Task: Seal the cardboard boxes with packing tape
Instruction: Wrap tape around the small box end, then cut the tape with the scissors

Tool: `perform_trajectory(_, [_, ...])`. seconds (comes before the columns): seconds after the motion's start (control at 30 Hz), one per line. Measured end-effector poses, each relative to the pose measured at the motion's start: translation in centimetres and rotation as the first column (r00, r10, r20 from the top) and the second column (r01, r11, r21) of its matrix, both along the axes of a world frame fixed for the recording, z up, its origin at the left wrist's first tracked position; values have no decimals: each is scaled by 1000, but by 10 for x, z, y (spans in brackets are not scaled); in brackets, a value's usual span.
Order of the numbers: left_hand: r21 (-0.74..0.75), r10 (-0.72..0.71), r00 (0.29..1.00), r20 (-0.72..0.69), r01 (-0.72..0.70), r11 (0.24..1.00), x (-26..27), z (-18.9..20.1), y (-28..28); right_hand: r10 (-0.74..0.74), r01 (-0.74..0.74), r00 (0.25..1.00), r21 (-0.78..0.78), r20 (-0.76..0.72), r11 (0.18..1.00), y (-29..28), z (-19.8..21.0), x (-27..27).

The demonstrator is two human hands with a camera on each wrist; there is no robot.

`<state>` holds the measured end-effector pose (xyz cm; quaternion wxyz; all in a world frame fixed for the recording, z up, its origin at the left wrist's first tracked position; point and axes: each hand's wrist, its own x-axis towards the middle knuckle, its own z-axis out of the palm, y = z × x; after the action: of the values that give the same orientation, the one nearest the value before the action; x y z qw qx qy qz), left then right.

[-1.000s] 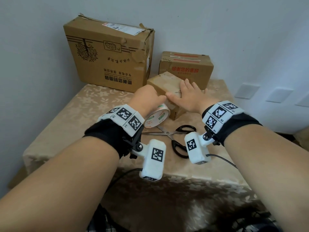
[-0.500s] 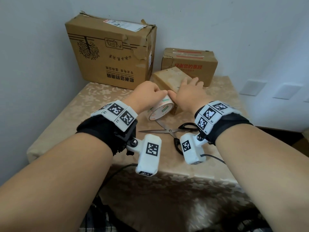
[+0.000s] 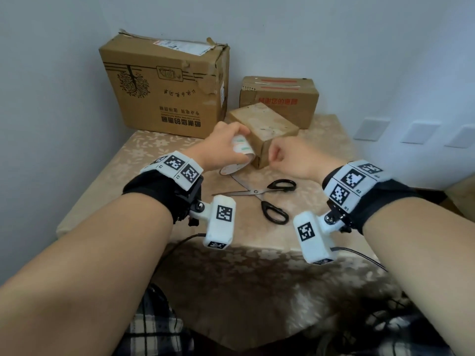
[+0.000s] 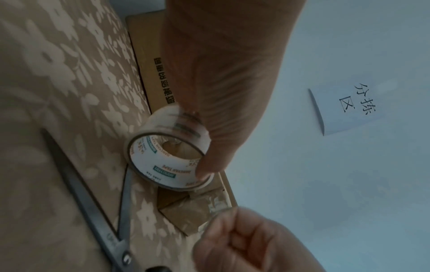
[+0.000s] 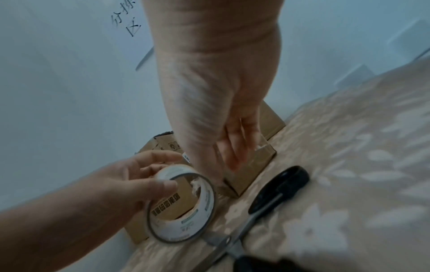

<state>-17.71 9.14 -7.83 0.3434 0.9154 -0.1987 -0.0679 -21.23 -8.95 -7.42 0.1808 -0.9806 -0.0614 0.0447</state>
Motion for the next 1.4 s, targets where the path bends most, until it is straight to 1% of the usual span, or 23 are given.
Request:
perform_trajectory(0.07, [37, 21, 997, 77, -24, 999, -4, 1, -1, 87, -105, 980, -96, -179, 990, 5, -5, -11])
perform_trajectory(0.13, [71, 36, 991, 132, -46, 996, -7, 0, 0, 102, -155, 962, -198, -254, 968, 7, -14, -16])
perform_trajectory(0.17, [90, 35, 989, 146, -48, 995, -7, -1, 1, 95, -157, 960, -222, -264, 962, 8, -16, -16])
perform_trajectory(0.27, [129, 23, 984, 177, -47, 991, -7, 0, 4, 116, -187, 944, -213, -308, 959, 7, -18, -17])
perform_trajectory(0.33, [135, 14, 980, 197, -41, 990, -7, 1, 7, 139, -235, 930, -259, -340, 937, 8, -15, -18])
perform_trajectory(0.4, [126, 12, 979, 202, -38, 991, -6, 2, 9, 159, -273, 929, -329, -333, 904, 10, -14, -19])
perform_trajectory(0.47, [125, 7, 980, 198, -32, 992, -6, 3, 10, 168, -294, 930, -385, -327, 875, 13, -13, -21])
perform_trajectory(0.53, [125, 8, 980, 197, -33, 992, -6, 3, 11, 154, -289, 928, -394, -339, 872, 13, -11, -23])
perform_trajectory(0.67, [110, 16, 984, 180, -36, 993, -8, 5, 12, 80, -181, 940, -287, -333, 941, -3, 5, -30])
perform_trajectory(0.73, [106, 18, 987, 160, -35, 994, -8, 5, 13, 21, -104, 927, -204, -374, 973, -18, 18, -36])
perform_trajectory(0.8, [108, 19, 989, 144, -35, 994, -8, 4, 13, -36, 7, 902, -70, -431, 998, -32, 28, -46])
perform_trajectory(0.87, [113, 21, 992, 126, -36, 993, -8, 4, 13, -65, 127, 894, 112, -444, 986, -44, 32, -56])
perform_trajectory(0.9, [117, 24, 992, 121, -38, 992, -8, 4, 13, -82, 176, 907, 195, -414, 965, -47, 32, -59])
perform_trajectory(0.93, [120, 30, 993, 114, -44, 992, -8, 5, 12, -105, 212, 932, 285, -348, 935, -47, 32, -59])
perform_trajectory(0.97, [115, 36, 994, 104, -48, 992, -7, 6, 12, -148, 242, 956, 392, -253, 888, -46, 30, -56])
perform_trajectory(1.0, [110, 38, 995, 89, -48, 993, -5, 7, 11, -204, 250, 968, 497, -145, 831, -42, 29, -51])
perform_trajectory(1.03, [115, 38, 997, 71, -46, 992, -3, 8, 10, -256, 232, 966, 567, -38, 790, -36, 28, -43])
perform_trajectory(1.07, [125, 35, 998, 52, -42, 991, -1, 10, 8, -292, 202, 954, 590, 60, 782, -29, 26, -33])
perform_trajectory(1.1, [141, 36, 999, 31, -40, 989, 2, 12, 6, -308, 176, 941, 577, 139, 798, -20, 24, -22])
perform_trajectory(1.17, [182, 44, 999, -9, -41, 982, 7, 13, -1, -302, 165, 927, 482, 221, 860, -2, 18, -1])
perform_trajectory(1.27, [241, 58, 998, -37, -47, 969, 20, 12, -9, -305, 213, 920, 342, 245, 915, 21, 9, 20])
perform_trajectory(1.33, [204, 74, 994, -85, -55, 978, 27, 12, -11, -316, 247, 912, 266, 262, 932, 27, 2, 31])
perform_trajectory(1.4, [189, 68, 989, -132, -42, 981, 34, 12, -12, -327, 269, 912, 241, 248, 933, 28, -3, 41])
